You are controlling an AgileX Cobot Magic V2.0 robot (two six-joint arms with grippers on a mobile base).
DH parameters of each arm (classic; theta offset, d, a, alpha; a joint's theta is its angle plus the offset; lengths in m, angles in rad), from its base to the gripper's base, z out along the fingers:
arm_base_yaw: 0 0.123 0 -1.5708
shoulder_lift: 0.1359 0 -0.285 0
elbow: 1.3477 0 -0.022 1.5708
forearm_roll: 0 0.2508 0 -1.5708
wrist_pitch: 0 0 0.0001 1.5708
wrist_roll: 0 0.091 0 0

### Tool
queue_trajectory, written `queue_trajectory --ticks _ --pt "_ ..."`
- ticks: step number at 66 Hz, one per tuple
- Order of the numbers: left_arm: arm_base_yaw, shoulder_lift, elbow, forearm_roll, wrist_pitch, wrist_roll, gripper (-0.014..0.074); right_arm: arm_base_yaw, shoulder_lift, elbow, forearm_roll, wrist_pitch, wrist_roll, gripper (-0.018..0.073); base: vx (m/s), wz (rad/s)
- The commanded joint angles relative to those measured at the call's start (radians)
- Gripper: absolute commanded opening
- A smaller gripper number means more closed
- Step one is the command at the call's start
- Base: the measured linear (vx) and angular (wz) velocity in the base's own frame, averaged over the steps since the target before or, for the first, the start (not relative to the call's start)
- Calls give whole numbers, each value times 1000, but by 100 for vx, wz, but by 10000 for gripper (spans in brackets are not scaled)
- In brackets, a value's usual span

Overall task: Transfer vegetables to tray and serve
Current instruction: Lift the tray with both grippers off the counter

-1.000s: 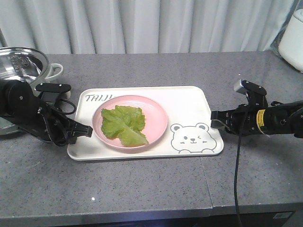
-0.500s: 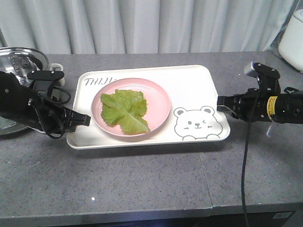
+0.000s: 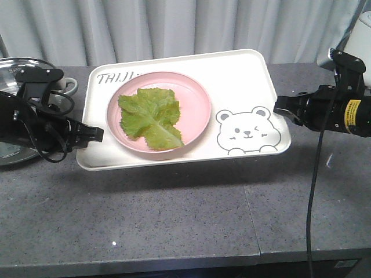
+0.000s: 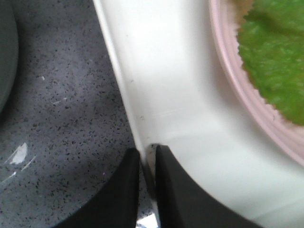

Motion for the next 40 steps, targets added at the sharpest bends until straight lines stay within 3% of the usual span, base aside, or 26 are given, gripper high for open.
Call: queue_trajectory --ticks 1,40 --pt "-31 -75 -35 -115 -100 27 -7 28 -56 -26 16 -172 -3 -4 0 0" --pt "-31 -131 -34 -114 -161 27 -7 28 -60 -26 16 -181 -7 -4 0 0"
